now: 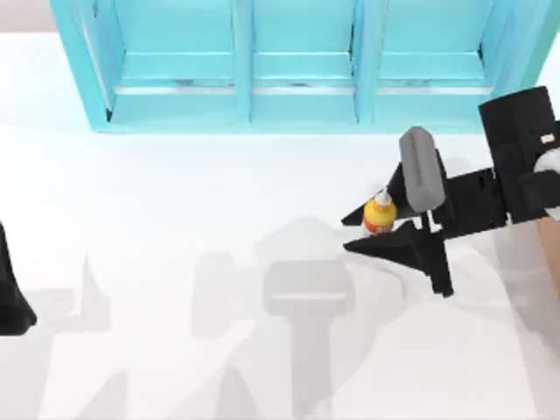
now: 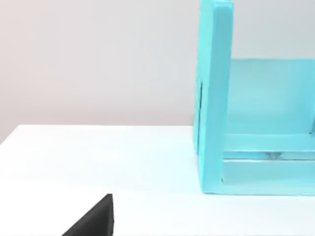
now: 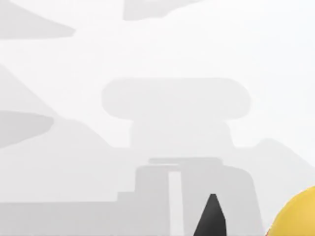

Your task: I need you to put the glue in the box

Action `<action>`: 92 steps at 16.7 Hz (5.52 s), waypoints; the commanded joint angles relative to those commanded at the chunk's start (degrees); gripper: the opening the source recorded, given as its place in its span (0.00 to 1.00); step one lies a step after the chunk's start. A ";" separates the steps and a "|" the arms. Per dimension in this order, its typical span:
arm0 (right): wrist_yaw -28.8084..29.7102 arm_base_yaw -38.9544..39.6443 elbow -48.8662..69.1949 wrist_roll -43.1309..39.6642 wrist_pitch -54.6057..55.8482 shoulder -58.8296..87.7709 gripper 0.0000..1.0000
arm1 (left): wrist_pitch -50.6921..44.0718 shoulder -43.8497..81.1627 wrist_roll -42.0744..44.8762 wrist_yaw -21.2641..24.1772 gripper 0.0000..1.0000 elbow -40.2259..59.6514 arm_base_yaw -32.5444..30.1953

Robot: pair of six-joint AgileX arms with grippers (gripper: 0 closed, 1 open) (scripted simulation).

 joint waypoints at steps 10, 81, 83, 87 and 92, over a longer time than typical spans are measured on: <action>-0.04 -0.03 1.90 -0.19 -7.03 -5.24 0.00 | 0.00 0.00 0.00 0.00 1.00 0.00 0.00; -4.96 -62.36 -2.29 -37.36 -38.62 -8.54 0.00 | 0.00 0.00 0.00 0.00 1.00 0.00 0.00; -4.97 -61.64 -3.02 -35.70 -36.36 -8.55 0.00 | 0.00 0.00 0.00 0.00 1.00 0.00 0.00; -4.91 -60.30 -4.54 -32.32 -31.97 -8.51 0.00 | 0.00 0.00 0.00 0.00 1.00 0.00 0.00; -4.74 -58.86 -6.11 -28.57 -26.92 -8.71 0.00 | 0.00 0.00 0.00 0.00 1.00 0.00 0.00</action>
